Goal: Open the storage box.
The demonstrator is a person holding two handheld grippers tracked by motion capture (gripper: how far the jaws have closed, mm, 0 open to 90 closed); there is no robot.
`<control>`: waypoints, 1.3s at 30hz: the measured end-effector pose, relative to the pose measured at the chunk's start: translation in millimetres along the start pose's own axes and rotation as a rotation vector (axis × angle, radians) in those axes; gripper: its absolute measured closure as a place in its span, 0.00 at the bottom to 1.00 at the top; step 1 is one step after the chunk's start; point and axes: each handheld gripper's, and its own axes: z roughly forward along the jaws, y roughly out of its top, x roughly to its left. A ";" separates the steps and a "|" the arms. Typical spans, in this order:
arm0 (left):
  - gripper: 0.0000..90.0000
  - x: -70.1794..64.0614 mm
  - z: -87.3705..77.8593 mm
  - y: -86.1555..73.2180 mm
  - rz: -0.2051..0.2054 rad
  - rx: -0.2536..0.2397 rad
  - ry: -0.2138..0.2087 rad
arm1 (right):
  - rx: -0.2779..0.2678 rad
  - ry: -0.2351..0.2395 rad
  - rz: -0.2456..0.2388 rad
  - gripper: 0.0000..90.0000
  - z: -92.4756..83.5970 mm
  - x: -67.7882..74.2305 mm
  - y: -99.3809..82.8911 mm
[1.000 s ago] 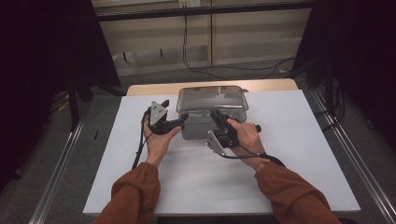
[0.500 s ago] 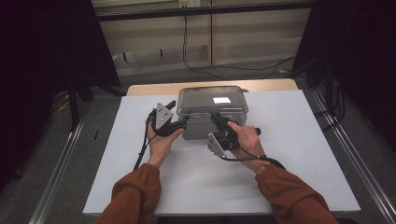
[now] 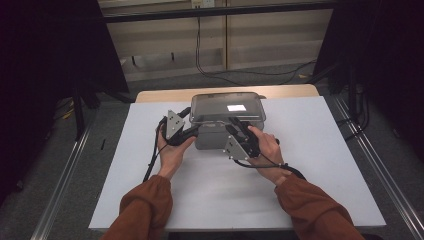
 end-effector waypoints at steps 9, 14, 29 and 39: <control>0.48 -0.1 -0.1 0.7 -0.003 0.000 0.002 | 0.001 0.034 0.183 0.37 -3.4 -6.8 -12.9; 0.47 0.7 0.1 1.6 -0.037 -0.004 -0.002 | 0.008 0.053 0.304 0.20 -7.6 -10.9 -22.6; 0.47 1.0 0.0 2.4 -0.040 -0.001 -0.004 | 0.000 0.187 0.684 0.03 -15.2 -33.5 -54.4; 0.47 0.8 0.0 3.8 -0.050 -0.004 -0.001 | -0.006 0.231 0.823 0.02 -22.2 -41.8 -81.7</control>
